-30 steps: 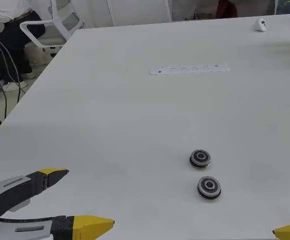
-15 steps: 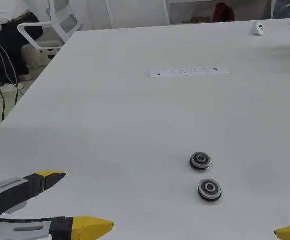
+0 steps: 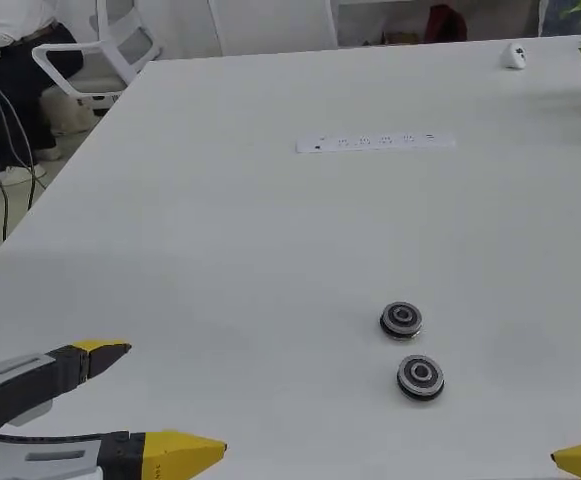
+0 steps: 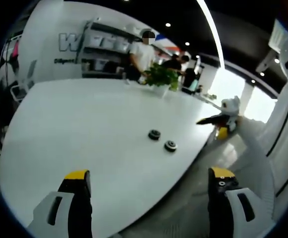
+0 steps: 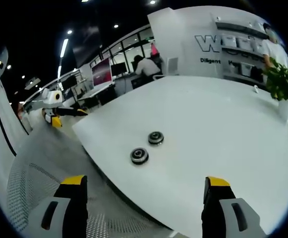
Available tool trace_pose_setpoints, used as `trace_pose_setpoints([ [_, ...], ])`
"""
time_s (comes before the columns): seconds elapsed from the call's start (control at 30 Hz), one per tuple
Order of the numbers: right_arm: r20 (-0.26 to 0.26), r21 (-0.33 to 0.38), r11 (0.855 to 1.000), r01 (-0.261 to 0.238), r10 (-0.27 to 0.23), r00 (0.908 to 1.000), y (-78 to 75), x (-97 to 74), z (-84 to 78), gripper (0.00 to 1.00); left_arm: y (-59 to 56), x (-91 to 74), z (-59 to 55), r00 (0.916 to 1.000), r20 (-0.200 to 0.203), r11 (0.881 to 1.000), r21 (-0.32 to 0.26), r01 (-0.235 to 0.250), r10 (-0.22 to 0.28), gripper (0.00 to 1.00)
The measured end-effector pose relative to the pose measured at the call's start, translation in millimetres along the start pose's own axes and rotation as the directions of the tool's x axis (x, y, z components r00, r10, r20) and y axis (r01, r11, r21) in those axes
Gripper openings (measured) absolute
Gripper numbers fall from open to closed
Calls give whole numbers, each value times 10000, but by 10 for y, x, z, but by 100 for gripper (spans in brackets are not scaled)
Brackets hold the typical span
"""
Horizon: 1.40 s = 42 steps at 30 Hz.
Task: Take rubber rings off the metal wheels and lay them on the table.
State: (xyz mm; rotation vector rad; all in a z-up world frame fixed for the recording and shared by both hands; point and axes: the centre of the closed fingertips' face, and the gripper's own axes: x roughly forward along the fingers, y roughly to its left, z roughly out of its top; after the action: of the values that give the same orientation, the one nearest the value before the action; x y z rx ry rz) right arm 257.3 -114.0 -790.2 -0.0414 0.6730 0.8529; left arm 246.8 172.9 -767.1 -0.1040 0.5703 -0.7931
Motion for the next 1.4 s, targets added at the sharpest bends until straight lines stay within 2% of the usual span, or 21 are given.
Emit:
trace_pose_setpoints([
  [0.27,50,-16,10000,-85,85,10000,44,-8,27,96,34,-10,-3,10000,-50,10000,28,-8,8,100],
  [0.43,-317,-149,9998,163,-168,9994,2,-22,-30,95,38,-14,-17,10000,-14,10000,8,42,-42,100],
  [0.53,-5,-118,9996,240,-240,9997,-2,-38,17,94,34,-10,-35,9999,-76,9999,53,105,-105,100],
  [0.6,-91,25,9995,309,-309,9995,-16,-37,-2,93,32,-11,-40,9999,-100,9999,84,134,-133,100],
  [0.7,-216,-207,9986,491,-496,9985,-38,-44,-10,93,39,-18,-44,9998,-106,9998,127,179,-177,100],
  [0.87,-186,-121,9984,546,-549,9983,-46,-48,-9,93,36,-34,-54,9996,-205,9996,220,187,-183,100],
  [1.0,-109,-137,9979,632,-633,9979,-58,-52,1,92,23,-114,-82,9995,-225,9991,330,247,-240,100],
  [1.1,93,-30,9973,735,-734,9973,-73,-65,22,92,39,-188,-48,9994,14,9991,259,334,-334,96],
  [1.17,159,-41,9974,724,-724,9973,-78,-66,30,92,48,-219,-17,9997,111,9995,224,219,-222,97],
  [1.4,222,-219,9985,510,-506,9985,-110,-27,26,92,29,-233,21,9999,112,9993,376,-24,19,98],
])
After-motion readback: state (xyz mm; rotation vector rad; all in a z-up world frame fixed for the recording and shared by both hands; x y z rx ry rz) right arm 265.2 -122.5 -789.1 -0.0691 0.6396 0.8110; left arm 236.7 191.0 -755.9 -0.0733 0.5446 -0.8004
